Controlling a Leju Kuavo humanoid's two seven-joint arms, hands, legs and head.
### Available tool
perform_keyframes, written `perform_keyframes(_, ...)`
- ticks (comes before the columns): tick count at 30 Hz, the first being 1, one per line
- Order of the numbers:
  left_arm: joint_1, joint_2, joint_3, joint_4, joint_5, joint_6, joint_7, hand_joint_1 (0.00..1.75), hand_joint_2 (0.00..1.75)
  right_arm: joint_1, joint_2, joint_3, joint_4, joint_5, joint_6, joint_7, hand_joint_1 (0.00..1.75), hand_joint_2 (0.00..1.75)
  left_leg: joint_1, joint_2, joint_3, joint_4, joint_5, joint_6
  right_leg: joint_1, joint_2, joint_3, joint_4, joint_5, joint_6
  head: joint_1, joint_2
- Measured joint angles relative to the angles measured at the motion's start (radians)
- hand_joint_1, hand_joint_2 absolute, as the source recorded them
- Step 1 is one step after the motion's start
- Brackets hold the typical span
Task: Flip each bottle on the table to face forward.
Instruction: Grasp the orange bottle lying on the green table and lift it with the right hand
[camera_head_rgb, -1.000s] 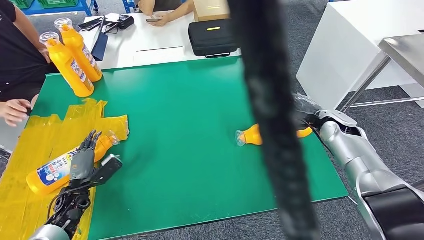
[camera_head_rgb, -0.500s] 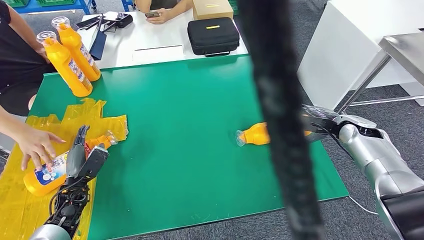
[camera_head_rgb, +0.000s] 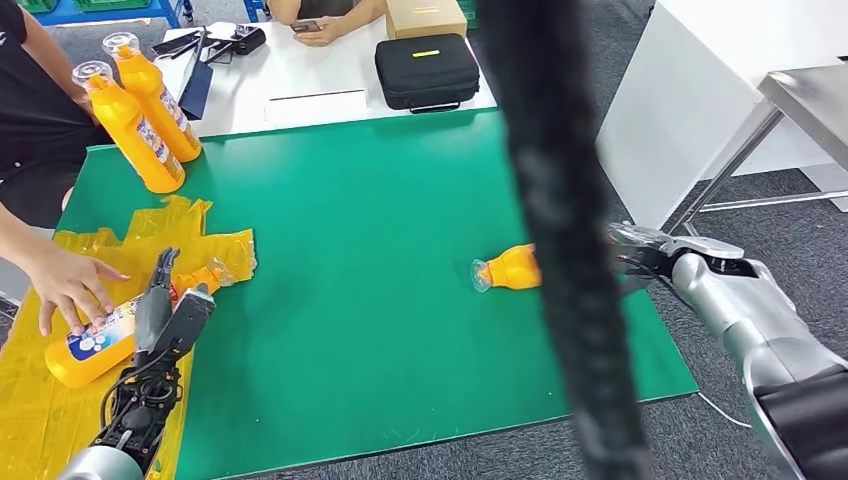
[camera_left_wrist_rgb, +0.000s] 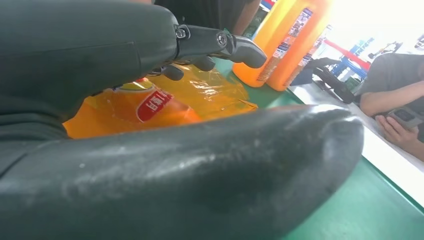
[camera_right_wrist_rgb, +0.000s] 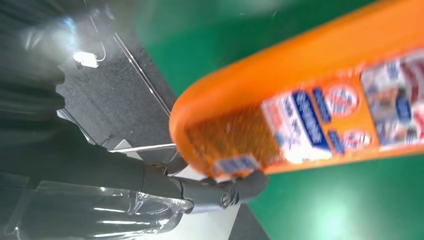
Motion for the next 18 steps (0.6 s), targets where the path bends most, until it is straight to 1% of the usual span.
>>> perform_keyframes(2, 0.0, -0.002, -0.006, -0.005, 0.013, -0.007, 0.0, 0.0, 0.0, -0.001, 0.026, 0.016, 0.029, 0.021, -0.033, 0.009, 0.0, 1.75, 0.0, 0.001, 0.0, 0.0, 0.0, 0.0, 0.0, 0.001, 0.0, 0.0, 0.0, 0.0, 0.0, 0.0)
perform_keyframes(5, -0.003, -0.009, -0.023, -0.02, 0.026, -0.019, 0.0, 0.0, 0.0, -0.004, 0.086, 0.045, 0.079, 0.058, -0.08, 0.041, 0.0, 1.75, 0.0, 0.003, 0.001, 0.0, 0.0, 0.0, 0.0, 0.002, 0.0, 0.0, 0.0, 0.0, 0.0, 0.0)
perform_keyframes(8, -0.009, -0.018, -0.042, -0.03, 0.029, -0.027, 0.001, 0.0, 0.0, -0.01, 0.145, 0.071, 0.116, 0.083, -0.11, 0.078, 0.0, 1.75, 0.002, 0.004, 0.003, 0.0, 0.0, 0.0, 0.001, 0.004, 0.001, 0.0, 0.0, 0.0, 0.0, 0.0)
perform_keyframes(11, -0.017, -0.024, -0.057, -0.034, 0.037, -0.034, 0.0, 0.0, 0.0, -0.019, 0.191, 0.091, 0.145, 0.101, -0.127, 0.109, 0.0, 1.75, 0.002, 0.006, 0.006, 0.0, -0.001, -0.001, 0.001, 0.006, 0.004, 0.0, 0.0, 0.0, 0.0, 0.0)
perform_keyframes(14, -0.029, -0.026, -0.069, -0.034, 0.055, -0.038, 0.0, 0.0, 0.0, -0.019, 0.222, 0.109, 0.17, 0.118, -0.145, 0.121, 0.0, 1.75, 0.002, 0.007, 0.012, 0.0, -0.004, -0.003, 0.002, 0.008, 0.008, -0.001, 0.0, -0.001, 0.001, 0.0)
perform_keyframes(18, -0.036, -0.027, -0.08, -0.034, 0.068, -0.039, 0.0, 0.0, 0.0, -0.019, 0.246, 0.121, 0.187, 0.127, -0.157, 0.122, 0.0, 1.75, 0.002, 0.011, 0.019, 0.0, -0.006, -0.003, 0.002, 0.012, 0.014, -0.001, 0.0, -0.001, 0.0, 0.0)
